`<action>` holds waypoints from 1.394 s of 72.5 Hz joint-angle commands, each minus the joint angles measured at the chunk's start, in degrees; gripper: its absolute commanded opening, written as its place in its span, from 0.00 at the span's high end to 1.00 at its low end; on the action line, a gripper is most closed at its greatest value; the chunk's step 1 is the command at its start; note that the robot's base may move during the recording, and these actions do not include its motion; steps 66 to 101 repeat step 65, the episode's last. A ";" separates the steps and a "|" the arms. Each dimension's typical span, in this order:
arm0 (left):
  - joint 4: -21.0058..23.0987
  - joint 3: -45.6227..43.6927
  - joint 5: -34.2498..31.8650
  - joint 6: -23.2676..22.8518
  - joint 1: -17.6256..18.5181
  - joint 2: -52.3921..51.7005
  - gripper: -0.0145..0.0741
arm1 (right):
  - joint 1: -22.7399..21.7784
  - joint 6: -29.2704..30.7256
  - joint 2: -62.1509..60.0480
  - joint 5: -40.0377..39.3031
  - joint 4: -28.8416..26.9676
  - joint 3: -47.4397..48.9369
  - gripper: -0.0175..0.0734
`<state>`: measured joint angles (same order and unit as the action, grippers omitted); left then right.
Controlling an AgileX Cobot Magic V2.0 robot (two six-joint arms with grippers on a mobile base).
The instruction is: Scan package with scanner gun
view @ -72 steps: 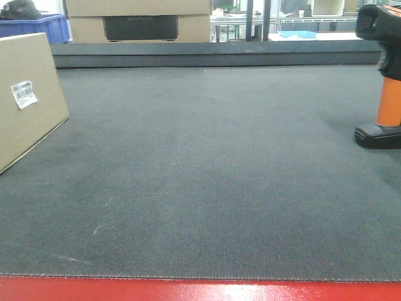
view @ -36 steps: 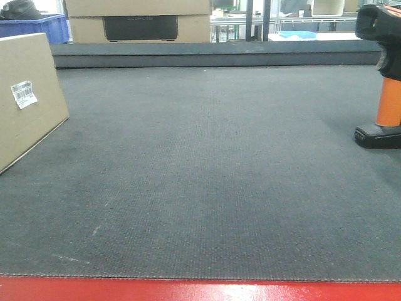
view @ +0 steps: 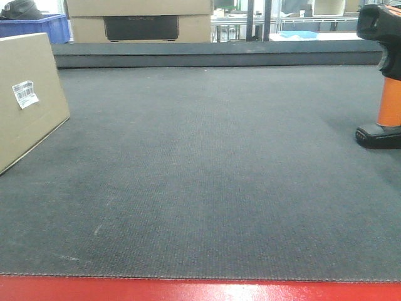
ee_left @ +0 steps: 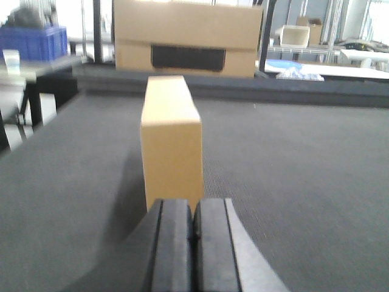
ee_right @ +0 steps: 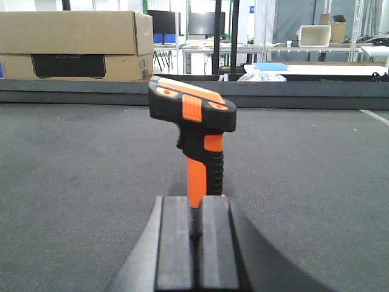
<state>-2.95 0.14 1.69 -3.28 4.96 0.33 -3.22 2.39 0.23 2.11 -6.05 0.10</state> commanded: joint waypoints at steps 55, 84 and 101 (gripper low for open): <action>2.10 -0.14 -3.08 3.28 0.32 -0.33 0.96 | -0.02 0.48 -0.23 -0.87 -0.16 -0.10 0.99; 2.10 -0.14 -3.08 3.28 0.32 -0.33 0.96 | -0.02 0.48 -0.23 -0.87 -0.16 -0.10 0.99; 2.10 -0.14 -3.08 3.28 0.32 -0.33 0.96 | -0.02 0.48 -0.23 -0.87 -0.16 -0.10 0.99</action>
